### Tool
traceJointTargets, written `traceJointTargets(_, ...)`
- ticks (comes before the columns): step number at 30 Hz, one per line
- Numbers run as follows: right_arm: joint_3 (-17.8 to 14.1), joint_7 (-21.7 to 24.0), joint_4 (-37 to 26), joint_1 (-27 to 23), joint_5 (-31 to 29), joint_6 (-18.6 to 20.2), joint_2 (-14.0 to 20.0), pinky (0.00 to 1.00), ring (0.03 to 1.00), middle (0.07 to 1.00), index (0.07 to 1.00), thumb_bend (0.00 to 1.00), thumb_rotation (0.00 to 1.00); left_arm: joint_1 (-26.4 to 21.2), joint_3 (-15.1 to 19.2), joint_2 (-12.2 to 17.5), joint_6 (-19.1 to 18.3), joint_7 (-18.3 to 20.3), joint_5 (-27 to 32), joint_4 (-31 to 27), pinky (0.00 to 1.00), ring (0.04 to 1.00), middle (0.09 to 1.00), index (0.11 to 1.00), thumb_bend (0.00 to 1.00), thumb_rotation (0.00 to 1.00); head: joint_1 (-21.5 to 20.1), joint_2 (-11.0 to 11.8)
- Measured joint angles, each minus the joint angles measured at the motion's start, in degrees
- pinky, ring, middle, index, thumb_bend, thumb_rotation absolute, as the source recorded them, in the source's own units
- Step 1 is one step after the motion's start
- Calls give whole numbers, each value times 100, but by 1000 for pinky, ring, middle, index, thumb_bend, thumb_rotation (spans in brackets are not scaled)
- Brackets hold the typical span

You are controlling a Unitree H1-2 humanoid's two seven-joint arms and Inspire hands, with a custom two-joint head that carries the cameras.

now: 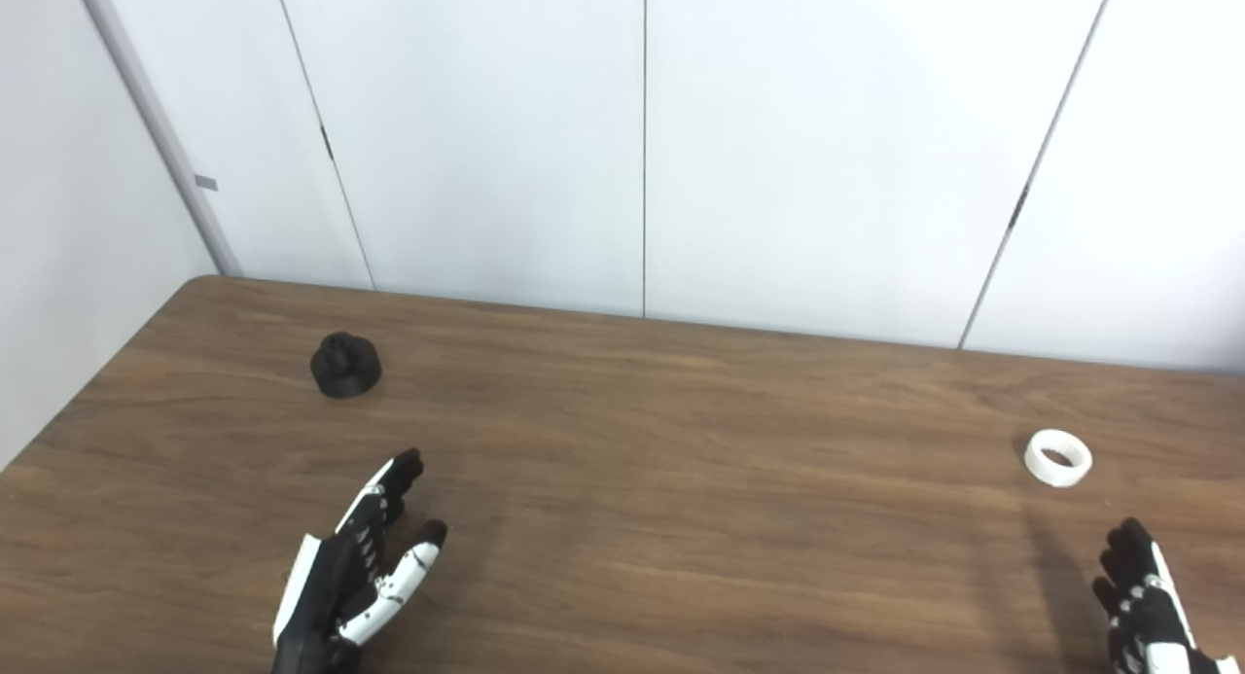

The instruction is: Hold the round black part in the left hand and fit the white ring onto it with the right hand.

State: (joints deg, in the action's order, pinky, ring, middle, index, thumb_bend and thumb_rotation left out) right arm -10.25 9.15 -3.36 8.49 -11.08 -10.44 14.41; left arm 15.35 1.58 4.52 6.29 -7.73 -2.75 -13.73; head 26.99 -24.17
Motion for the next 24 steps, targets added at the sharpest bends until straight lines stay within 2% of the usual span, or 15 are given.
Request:
traceJointTargets(3, -2, 0, 16, -7, 4, -33, 2, 1000, 1000, 1000, 1000, 477, 1000, -12, -15, 1, -100, -125, -304, -25, 956, 944, 932, 932, 636, 362, -18, 0)
traceJointTargets(5, -6, 2, 38, -18, 3, -58, 9, 1000, 1000, 1000, 1000, 454, 1000, -31, 13, 7, -197, -160, -467, -60, 930, 917, 913, 916, 735, 241, -18, -9)
traceJointTargets(6, -8, 6, 57, -27, 3, -71, 16, 1000, 1000, 1000, 1000, 450, 1000, -42, 52, 9, -279, -195, -549, -101, 926, 912, 910, 914, 751, 223, -53, 0)
traceJointTargets(11, -33, 7, 101, -12, 34, -95, 57, 1000, 1000, 1000, 1000, 441, 1000, -229, 434, 109, -1058, -350, -1105, -438, 963, 913, 886, 891, 819, 139, -88, -9)
traceJointTargets(14, -43, 9, 125, 16, 59, -95, 91, 1000, 1000, 1000, 1000, 439, 1000, -552, 720, 156, -1620, -358, -1446, -617, 960, 923, 894, 886, 838, 130, -97, -18)
traceJointTargets(16, -43, 7, 127, 10, 70, -96, 89, 1000, 1000, 1000, 1000, 446, 1000, -793, 839, 290, -1967, -318, -1572, -743, 934, 920, 899, 884, 847, 142, -114, -26)
traceJointTargets(17, -42, 7, 126, 7, 73, -95, 87, 1000, 1000, 997, 1000, 457, 1000, -920, 884, 379, -2105, -290, -1644, -786, 951, 934, 910, 885, 854, 153, -115, -26)
traceJointTargets(19, -40, -3, 123, 2, 88, -95, 79, 1000, 1000, 994, 1000, 461, 1000, -1087, 918, 511, -2405, -231, -1794, -901, 926, 926, 908, 878, 867, 188, -132, -53)
traceJointTargets(22, -38, -4, 119, 2, 99, -95, 75, 1000, 999, 992, 1000, 461, 1000, -1304, 889, 700, -2813, -68, -2171, -935, 939, 938, 918, 882, 865, 225, -132, -79)
traceJointTargets(24, -39, -5, 118, 1, 101, -95, 73, 1000, 998, 987, 1000, 469, 1000, -1375, 845, 847, -2960, 13, -2394, -935, 944, 952, 922, 880, 861, 228, -141, -79)
